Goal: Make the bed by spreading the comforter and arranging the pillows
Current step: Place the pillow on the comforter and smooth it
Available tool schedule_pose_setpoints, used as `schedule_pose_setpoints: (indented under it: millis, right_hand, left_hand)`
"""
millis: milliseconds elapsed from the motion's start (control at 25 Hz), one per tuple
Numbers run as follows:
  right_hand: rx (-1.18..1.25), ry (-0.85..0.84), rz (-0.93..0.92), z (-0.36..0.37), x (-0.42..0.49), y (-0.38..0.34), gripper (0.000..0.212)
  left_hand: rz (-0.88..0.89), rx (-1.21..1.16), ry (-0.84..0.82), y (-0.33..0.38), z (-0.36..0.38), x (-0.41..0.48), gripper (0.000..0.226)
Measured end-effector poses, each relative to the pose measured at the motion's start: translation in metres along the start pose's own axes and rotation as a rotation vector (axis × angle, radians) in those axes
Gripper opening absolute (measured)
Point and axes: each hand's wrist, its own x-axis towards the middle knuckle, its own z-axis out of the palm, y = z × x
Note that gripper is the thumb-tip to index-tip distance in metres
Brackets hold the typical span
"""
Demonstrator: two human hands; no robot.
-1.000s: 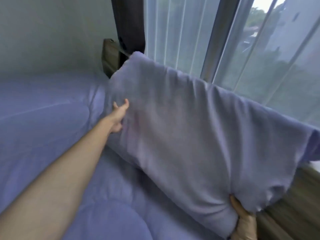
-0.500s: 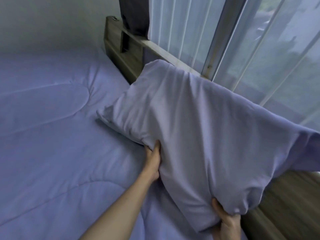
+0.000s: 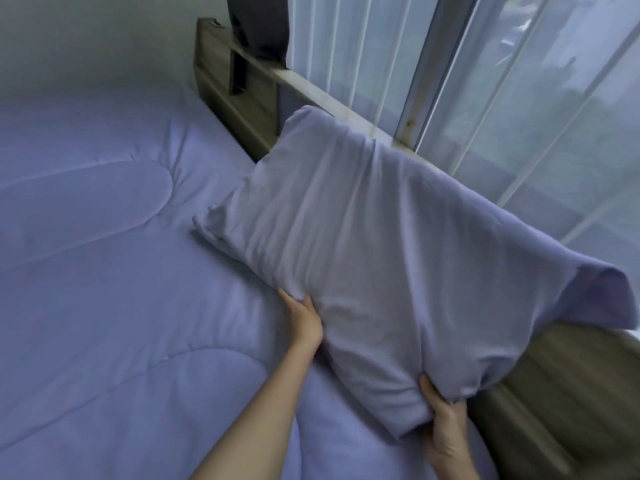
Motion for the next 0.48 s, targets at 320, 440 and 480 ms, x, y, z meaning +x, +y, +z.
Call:
schedule_pose_setpoints:
  millis: [320,440,480]
  right_hand:
    - [-0.604,0.103,0.053,0.023,-0.076,-0.06,0.072]
    - [-1.237,0.119,-0.032,0.009,-0.123,-0.1,0.06]
    - [-1.374,0.139,-0.098,0.0,-0.142,-0.112,0.057]
  left_hand:
    - [0.716,1.107,-0.588,0.014,-0.057,-0.121,0.065]
    - [0.924,1.117,-0.564,0.036,-0.081,-0.176,0.062]
    - [0.983,1.087,-0.571,0.041,-0.088,-0.196,0.061]
